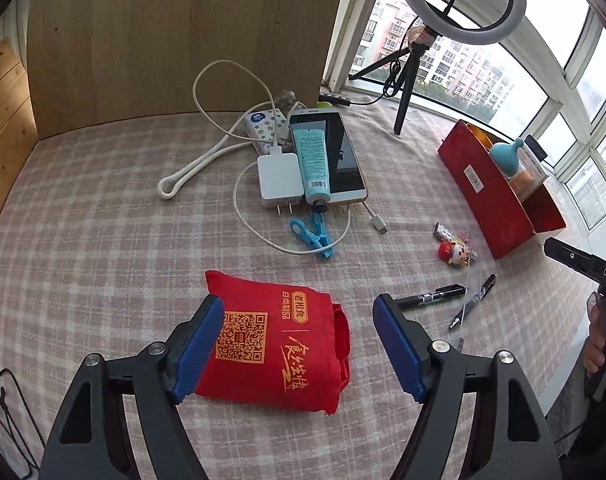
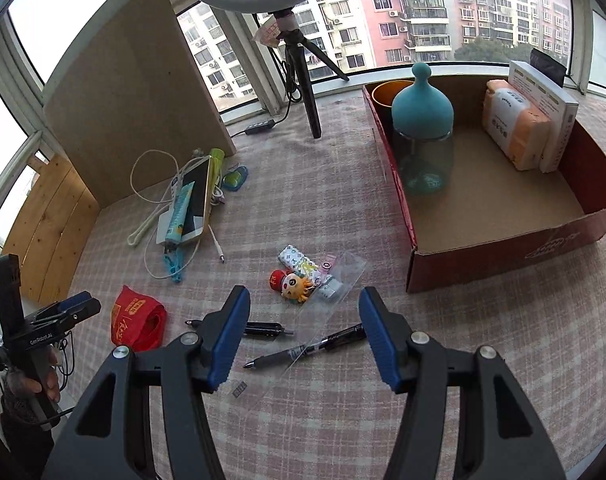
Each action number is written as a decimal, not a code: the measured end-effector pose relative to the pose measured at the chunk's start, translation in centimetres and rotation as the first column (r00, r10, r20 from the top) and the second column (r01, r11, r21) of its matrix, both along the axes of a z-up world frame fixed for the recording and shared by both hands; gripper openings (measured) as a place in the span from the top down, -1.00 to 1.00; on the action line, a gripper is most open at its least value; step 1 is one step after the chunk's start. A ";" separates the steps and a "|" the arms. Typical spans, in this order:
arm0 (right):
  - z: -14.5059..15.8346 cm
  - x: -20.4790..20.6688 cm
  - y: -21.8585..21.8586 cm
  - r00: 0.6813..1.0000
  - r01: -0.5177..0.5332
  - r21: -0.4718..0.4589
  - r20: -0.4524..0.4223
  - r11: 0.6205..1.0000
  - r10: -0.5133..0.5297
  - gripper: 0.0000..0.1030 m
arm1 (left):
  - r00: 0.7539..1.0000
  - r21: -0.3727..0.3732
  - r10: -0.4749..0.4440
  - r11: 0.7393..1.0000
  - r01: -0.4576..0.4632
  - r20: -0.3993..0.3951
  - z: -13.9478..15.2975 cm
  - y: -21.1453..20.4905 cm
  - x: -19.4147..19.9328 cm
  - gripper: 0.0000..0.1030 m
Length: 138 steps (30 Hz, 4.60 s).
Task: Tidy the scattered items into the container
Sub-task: 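Withdraw the right tool from the box toward the pens, then grasp the clear plastic bag with the right gripper, then carry the clear plastic bag with the right gripper into the red box, then release the clear bag inside the box and hold the right gripper there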
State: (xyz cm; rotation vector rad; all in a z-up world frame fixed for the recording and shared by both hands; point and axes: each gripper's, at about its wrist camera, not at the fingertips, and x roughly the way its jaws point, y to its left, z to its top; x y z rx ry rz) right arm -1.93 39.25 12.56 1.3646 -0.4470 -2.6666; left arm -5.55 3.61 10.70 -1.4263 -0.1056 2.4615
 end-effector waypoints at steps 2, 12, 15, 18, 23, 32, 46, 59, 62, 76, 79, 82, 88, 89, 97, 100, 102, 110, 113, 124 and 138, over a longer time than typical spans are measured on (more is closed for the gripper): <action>0.1 -0.5 -0.6 1.000 -0.009 -0.006 -0.008 1.000 0.009 -0.09 | 1.000 0.005 -0.003 1.000 0.003 0.011 -0.6 0.1 0.1 -0.45; -3.9 -0.5 0.9 0.989 0.024 -0.100 0.149 0.995 -0.008 -0.09 | 0.999 0.021 0.017 1.000 -0.018 0.046 -2.0 -0.4 0.9 -0.45; -5.7 -0.1 0.9 0.982 0.030 -0.124 0.187 0.992 -0.007 -0.05 | 0.999 0.020 -0.006 1.000 0.005 0.048 -2.0 0.4 0.9 -0.45; -6.9 -0.2 0.7 0.979 0.032 -0.128 0.204 0.991 -0.005 0.00 | 0.999 0.021 -0.031 0.999 0.030 0.044 -1.8 1.3 0.8 -0.45; -7.7 -1.4 -0.1 0.980 0.015 -0.080 0.199 0.997 0.001 0.01 | 0.996 0.019 -0.081 0.997 0.080 0.030 -1.3 3.1 0.9 -0.45; -8.9 -3.4 -1.3 0.975 -0.017 -0.011 0.219 1.000 0.019 0.01 | 0.993 0.036 -0.119 0.992 0.118 0.017 -0.7 4.8 1.3 -0.45; -10.2 -4.7 -1.8 0.961 -0.023 -0.062 0.275 0.998 0.039 0.41 | 0.995 0.052 -0.101 0.994 0.100 0.024 -1.0 4.3 1.4 -0.45; -10.1 -4.8 -1.5 0.957 0.020 -0.101 0.288 0.995 0.010 0.60 | 0.993 0.058 -0.118 0.992 0.116 0.028 -1.3 4.8 1.5 -0.45; -9.7 -4.6 -0.7 0.963 0.048 -0.152 0.268 0.987 -0.006 0.79 | 0.993 0.058 -0.115 0.992 0.113 0.029 -1.3 4.7 1.4 -0.45; -9.7 -4.6 -1.0 0.962 0.055 -0.245 0.274 0.968 0.014 0.89 | 0.993 0.064 -0.117 0.991 0.115 0.034 -1.5 4.8 1.4 -0.45; -9.4 -4.3 -1.1 0.964 0.040 -0.256 0.265 0.966 0.030 0.93 | 0.993 0.064 -0.116 0.991 0.113 0.033 -1.4 4.8 1.3 -0.45; -9.0 -4.0 -1.0 0.966 0.043 -0.265 0.256 0.963 0.028 0.95 | 0.993 0.063 -0.117 0.991 0.115 0.033 -1.4 4.8 1.3 -0.45; -8.2 -2.9 0.2 0.971 0.058 -0.297 0.239 0.953 0.016 0.95 | 0.991 0.055 -0.131 0.990 0.129 0.030 -1.0 5.4 1.3 -0.45; -8.0 -2.7 0.5 0.971 0.064 -0.303 0.238 0.951 0.011 0.95 | 0.990 0.053 -0.136 0.990 0.134 0.029 -0.9 5.6 1.3 -0.45; -4.9 0.3 3.1 0.985 0.115 -0.416 0.168 0.902 -0.048 0.95 | 0.983 0.034 -0.184 0.983 0.183 0.027 -0.3 7.5 1.6 -0.45; -3.1 1.4 4.9 0.987 0.142 -0.449 0.129 0.882 -0.093 0.95 | 0.978 0.031 -0.205 0.978 0.204 0.023 0.0 8.5 1.7 -0.45; -1.8 2.0 6.6 0.986 0.163 -0.469 0.101 0.868 -0.131 0.95 | 0.975 0.030 -0.221 0.975 0.220 0.019 0.3 9.2 1.7 -0.45; 2.9 2.0 15.3 0.946 0.279 -0.498 -0.005 0.821 -0.325 0.95 | 0.964 0.022 -0.266 0.964 0.267 -0.013 1.9 11.7 1.1 -0.45; 2.8 1.1 19.3 0.905 0.365 -0.519 0.004 0.773 -0.425 0.95 | 0.962 0.022 -0.271 0.962 0.272 -0.019 2.3 12.3 0.7 -0.45; -4.8 -3.4 28.4 0.741 0.643 -0.516 0.234 0.565 -0.630 0.95 | 0.972 0.034 -0.236 0.971 0.235 0.009 1.4 11.8 -0.8 -0.45; -2.8 -4.4 29.6 0.698 0.715 -0.252 0.315 0.653 -0.643 0.50 | 0.970 0.055 -0.239 0.970 0.238 0.033 0.1 12.2 -2.4 -0.45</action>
